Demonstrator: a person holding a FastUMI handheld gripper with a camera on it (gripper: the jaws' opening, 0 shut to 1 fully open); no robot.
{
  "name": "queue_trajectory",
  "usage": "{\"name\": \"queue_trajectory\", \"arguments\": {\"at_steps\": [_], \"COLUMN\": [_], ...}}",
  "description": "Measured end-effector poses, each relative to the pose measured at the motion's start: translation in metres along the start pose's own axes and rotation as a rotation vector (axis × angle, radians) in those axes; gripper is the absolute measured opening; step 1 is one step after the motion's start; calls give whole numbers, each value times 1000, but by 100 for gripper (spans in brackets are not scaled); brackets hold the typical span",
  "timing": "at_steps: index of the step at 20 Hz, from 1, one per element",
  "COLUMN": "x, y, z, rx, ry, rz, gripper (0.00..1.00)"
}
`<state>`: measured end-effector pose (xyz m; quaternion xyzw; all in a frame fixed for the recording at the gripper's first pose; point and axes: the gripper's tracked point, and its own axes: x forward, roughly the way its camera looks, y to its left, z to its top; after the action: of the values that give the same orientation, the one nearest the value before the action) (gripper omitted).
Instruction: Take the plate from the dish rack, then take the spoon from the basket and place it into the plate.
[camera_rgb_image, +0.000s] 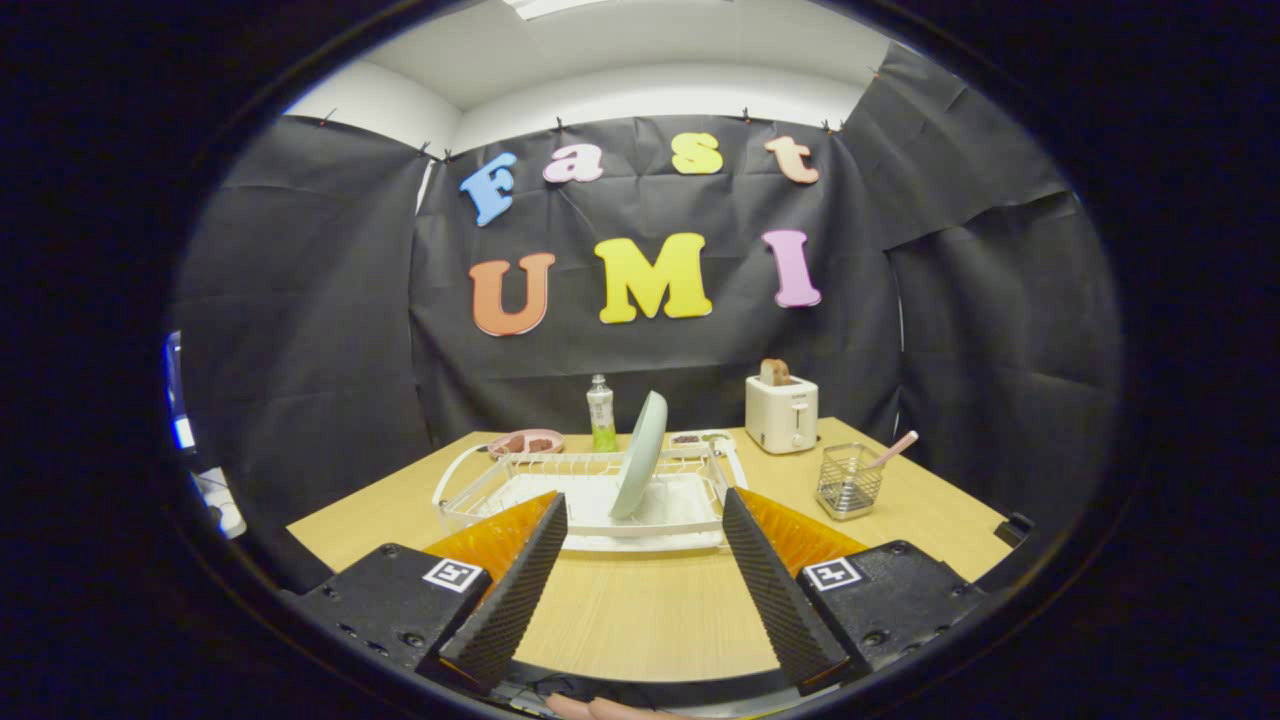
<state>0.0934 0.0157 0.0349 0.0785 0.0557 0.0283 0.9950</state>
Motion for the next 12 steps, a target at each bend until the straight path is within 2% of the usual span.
{"name": "queue_trajectory", "arguments": {"at_steps": [7, 10, 12], "x": [115, 159, 180], "y": [-2, 5, 1], "z": [52, 63, 75], "rx": [-2, -97, -169], "ry": [122, 277, 342], "rz": [20, 60, 31], "gripper": [100, 100, 100]}}
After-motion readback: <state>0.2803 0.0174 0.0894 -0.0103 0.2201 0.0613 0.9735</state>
